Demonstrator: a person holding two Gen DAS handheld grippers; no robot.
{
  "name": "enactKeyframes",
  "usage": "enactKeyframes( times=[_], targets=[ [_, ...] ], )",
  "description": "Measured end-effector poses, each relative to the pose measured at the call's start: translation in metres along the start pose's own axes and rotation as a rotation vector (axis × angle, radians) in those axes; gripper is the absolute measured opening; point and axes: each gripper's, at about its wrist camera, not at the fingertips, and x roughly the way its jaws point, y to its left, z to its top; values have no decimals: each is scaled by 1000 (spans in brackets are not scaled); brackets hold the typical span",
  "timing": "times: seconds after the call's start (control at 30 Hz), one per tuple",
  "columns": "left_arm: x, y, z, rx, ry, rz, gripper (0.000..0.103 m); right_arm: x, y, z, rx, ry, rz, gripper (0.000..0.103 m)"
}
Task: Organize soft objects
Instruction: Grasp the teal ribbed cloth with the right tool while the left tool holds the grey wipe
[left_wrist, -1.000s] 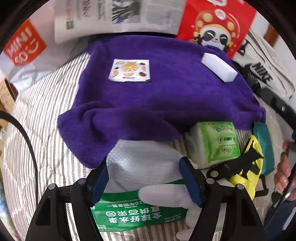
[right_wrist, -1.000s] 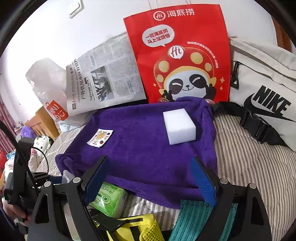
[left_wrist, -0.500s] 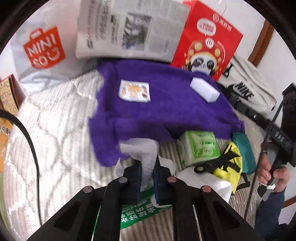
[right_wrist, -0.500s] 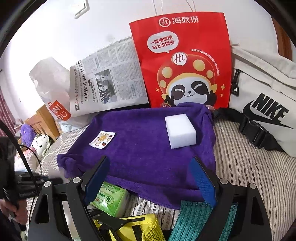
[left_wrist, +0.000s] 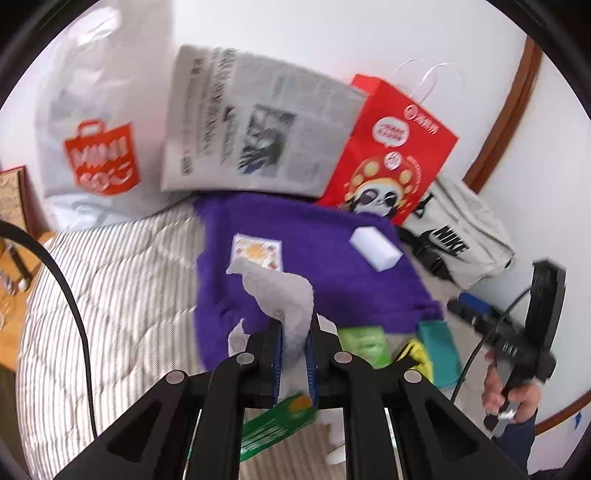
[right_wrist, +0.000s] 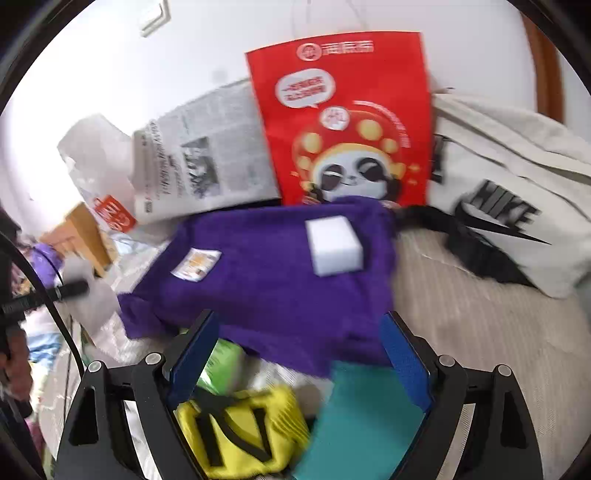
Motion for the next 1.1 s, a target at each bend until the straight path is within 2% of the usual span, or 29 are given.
enactKeyframes(
  times=[0.13,0.3,0.4,0.5,0.63,0.7,0.8,0.97,1.07,1.1],
  targets=[
    [-3,-16,8,43,-18,-23,11,-16,-14,-17,20,36,-73,88],
    [-16,-15,6,30,-39,-52,11,-25,-24,-41,13,102,-159,88],
    [-16,-11,-7,43,-15,-15,11,-20,-25,-54,20,152,-165,88],
    [-12,1,-25,10,13,-22,11,-9,-24,-63,19,193,-168,88],
    [0,13,-49,-20,66,5,11,12,-28,-65,71,213,-228,88],
    [3,16,-60,-23,80,28,11,26,-31,-65,100,255,-238,88],
    [8,21,-72,-42,102,14,11,33,-31,-68,131,253,-253,91],
    [19,24,-85,-32,134,44,11,42,-30,-70,151,252,-289,95],
    [29,24,-92,-31,157,58,11,44,-29,-71,121,238,-304,95],
    [33,25,-95,-31,166,58,11,44,-30,-70,115,238,-301,92]
  ],
)
